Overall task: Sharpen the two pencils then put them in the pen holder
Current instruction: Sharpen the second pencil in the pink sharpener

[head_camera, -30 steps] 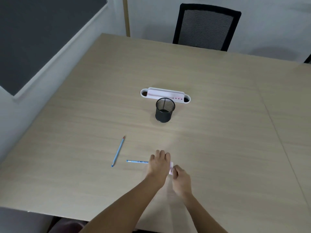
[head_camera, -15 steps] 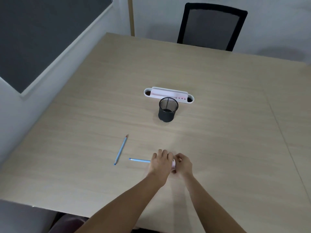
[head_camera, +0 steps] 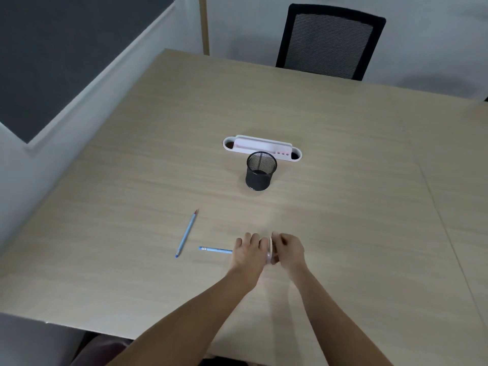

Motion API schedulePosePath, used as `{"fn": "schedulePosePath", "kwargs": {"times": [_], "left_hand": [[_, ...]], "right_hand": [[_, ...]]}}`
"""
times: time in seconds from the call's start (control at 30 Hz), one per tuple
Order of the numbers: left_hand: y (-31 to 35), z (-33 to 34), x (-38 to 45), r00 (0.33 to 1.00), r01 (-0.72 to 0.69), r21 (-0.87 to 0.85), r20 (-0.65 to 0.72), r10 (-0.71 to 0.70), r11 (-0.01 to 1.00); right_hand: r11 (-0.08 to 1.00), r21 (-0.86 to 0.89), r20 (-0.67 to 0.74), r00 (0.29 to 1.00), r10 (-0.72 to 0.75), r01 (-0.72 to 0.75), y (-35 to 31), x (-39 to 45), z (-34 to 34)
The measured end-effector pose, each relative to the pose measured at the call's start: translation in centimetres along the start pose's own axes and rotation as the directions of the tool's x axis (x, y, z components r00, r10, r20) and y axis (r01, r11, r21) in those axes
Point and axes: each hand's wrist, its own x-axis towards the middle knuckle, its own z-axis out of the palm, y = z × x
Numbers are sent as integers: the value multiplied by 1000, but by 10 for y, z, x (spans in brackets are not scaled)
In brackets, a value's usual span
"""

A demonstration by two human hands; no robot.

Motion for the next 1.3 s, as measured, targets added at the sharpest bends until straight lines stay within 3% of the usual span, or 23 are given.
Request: {"fn": "schedulePosePath", "kwargs": {"times": [0.13, 0.33, 0.4, 0.5, 0.6, 0.73, 0.93, 1.13, 1.2, 1.3], "left_hand": [[1, -1, -1, 998, 30, -2, 55, -30, 1000], [4, 2, -3, 998, 26, -3, 61, -26, 1000], [4, 3, -4, 998, 32, -20, 47, -31, 999], [4, 2, -3, 996, 42, -37, 80, -39, 998], [3, -4, -4, 997, 13, -34, 82, -10, 999], [3, -7, -5, 992, 53, -57, 114, -47, 997], [3, -1, -1, 998, 22, -20, 64, -21, 1000], [5, 0, -4, 996, 48, -24, 73, -46, 999], [5, -3, -3, 996, 35, -48, 85, -31, 998], [4, -4, -4, 996, 57, -72, 74, -52, 996]], "right_hand": [[987, 28, 18, 987, 158, -158, 23, -3, 24], [994, 86, -22, 998, 66, -64, 35, -77, 19], [985, 168, 26, 999, 44, -47, 23, -75, 4], [988, 156, 43, 999, -29, 22, 5, -52, -11], [997, 76, 14, 1000, 5, -6, -1, -9, -3], [986, -18, 54, 984, 169, -168, 18, 3, 20], [990, 85, 44, 993, 108, -111, 37, -69, 21], [980, 200, 84, 996, -41, 23, 4, -40, -11], [990, 136, 44, 999, -26, 20, 1, -13, -8], [983, 140, 47, 992, 117, -122, 13, 12, 4]]}}
